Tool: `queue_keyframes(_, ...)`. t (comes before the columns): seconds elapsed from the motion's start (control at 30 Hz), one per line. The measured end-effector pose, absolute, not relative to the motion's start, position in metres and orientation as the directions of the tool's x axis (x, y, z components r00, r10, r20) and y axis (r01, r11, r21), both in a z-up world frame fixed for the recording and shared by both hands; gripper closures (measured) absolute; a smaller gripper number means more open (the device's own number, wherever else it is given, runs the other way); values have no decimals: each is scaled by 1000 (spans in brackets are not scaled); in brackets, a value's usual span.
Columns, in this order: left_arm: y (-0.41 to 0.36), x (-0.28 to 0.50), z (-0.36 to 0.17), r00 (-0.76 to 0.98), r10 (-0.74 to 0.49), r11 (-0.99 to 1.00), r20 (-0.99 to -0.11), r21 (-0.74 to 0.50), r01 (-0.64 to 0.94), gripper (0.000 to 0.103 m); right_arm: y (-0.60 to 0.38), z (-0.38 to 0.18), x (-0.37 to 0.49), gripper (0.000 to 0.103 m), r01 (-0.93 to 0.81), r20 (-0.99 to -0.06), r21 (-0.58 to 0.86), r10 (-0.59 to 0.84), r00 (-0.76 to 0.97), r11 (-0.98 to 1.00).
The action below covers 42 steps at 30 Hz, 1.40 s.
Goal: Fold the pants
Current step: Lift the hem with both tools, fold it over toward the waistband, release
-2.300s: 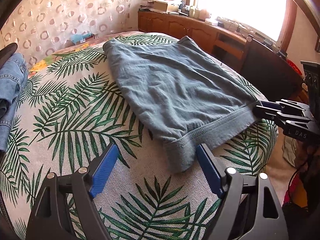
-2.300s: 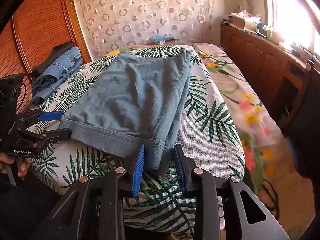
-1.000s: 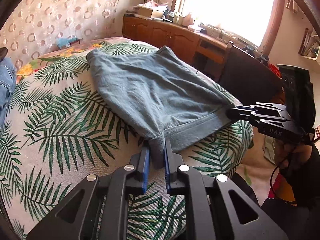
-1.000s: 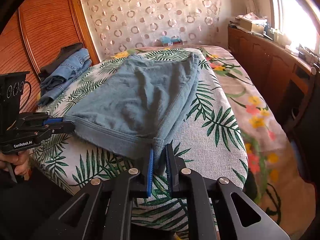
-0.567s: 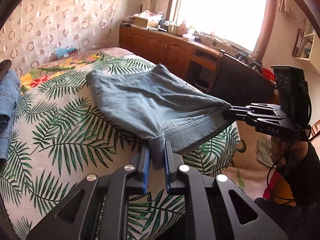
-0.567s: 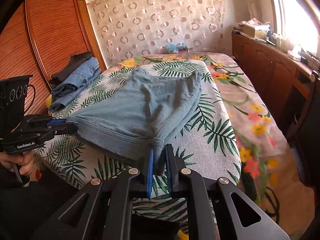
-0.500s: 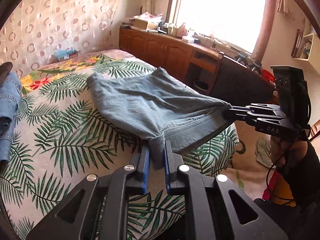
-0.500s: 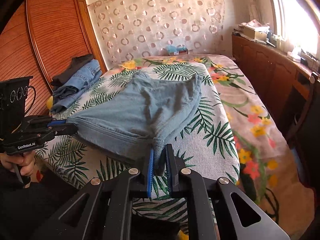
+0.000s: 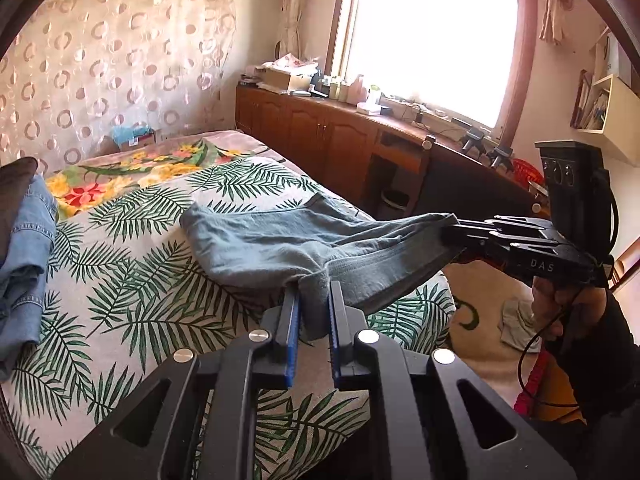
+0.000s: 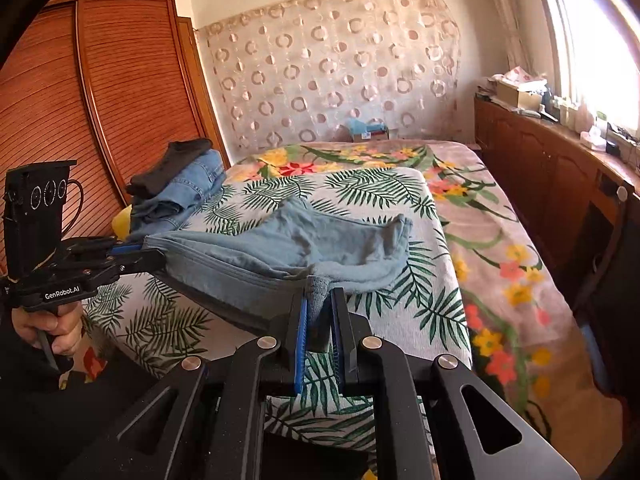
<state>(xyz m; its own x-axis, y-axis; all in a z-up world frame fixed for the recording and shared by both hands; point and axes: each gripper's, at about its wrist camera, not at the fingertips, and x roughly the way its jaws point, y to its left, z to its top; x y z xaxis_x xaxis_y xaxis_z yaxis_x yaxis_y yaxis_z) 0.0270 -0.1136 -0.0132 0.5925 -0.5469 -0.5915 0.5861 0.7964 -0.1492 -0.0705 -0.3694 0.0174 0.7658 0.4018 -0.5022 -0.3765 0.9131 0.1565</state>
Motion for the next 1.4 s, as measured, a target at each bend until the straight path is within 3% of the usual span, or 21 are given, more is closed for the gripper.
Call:
queue_keyframes(0.47,-116,62,-41,563,-510,819,-651,-165,550,89,-368,-1,-35,92,-345,-524,198,396,754,918)
queue_keyframes(1.1,-130,131,-20,621,-446,853,-645,-96,513,89,-346,11,28,92,-320,-491,128,340,802,939)
queue_keyframes(1.4,-129,163,-54,581,-399,877,-709,-110,468,89,-336,-15,69,92,-306,-566,138,329,756,942)
